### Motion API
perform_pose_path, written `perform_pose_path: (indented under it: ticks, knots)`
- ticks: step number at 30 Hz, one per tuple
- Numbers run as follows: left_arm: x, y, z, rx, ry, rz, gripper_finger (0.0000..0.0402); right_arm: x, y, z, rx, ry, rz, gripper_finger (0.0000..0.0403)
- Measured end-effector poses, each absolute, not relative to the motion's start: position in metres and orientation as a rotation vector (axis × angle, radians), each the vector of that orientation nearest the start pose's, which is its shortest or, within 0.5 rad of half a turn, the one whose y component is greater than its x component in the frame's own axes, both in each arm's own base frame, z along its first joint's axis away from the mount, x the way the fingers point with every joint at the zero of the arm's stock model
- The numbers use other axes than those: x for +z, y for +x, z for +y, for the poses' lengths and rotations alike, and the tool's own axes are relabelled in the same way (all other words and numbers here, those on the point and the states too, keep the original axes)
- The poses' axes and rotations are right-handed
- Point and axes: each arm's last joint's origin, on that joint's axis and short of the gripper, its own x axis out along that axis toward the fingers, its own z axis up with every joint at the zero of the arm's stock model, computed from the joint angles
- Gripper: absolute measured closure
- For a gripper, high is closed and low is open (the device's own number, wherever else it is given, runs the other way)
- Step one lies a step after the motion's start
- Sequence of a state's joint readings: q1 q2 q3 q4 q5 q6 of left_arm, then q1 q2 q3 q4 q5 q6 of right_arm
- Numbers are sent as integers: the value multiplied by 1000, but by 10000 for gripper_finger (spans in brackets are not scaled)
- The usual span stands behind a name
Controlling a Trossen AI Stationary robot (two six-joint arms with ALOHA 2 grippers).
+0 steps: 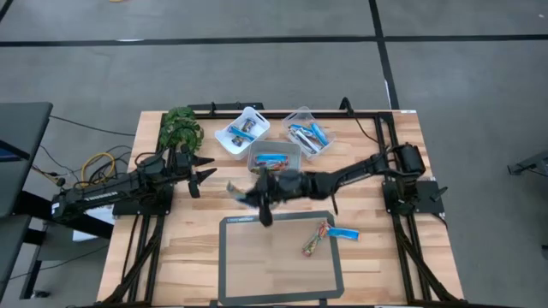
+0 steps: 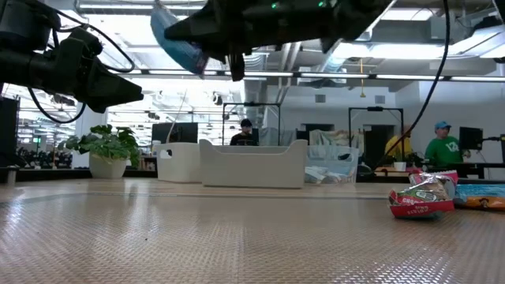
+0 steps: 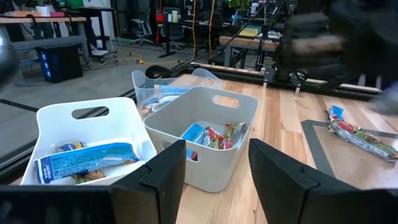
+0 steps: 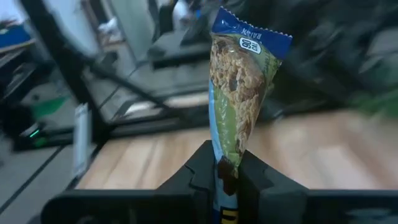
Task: Pick and place Granola Bars by type
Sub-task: Put the blue granola bar into the white bin
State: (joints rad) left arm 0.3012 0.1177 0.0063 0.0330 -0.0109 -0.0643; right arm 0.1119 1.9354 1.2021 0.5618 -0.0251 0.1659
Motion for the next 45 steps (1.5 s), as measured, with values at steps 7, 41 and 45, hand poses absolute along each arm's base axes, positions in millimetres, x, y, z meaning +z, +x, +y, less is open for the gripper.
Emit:
perform_pose_path:
  ticks: [7, 41, 45]
  knots:
    - [159, 100, 31, 314, -75, 68, 233, 232, 438, -6, 3, 152, 101, 377]
    - [159, 100, 31, 314, -75, 68, 233, 262, 444, -158, -289, -665, 699, 372]
    - [159, 100, 31, 313, -75, 68, 233, 254, 461, -173, -312, -687, 727, 371]
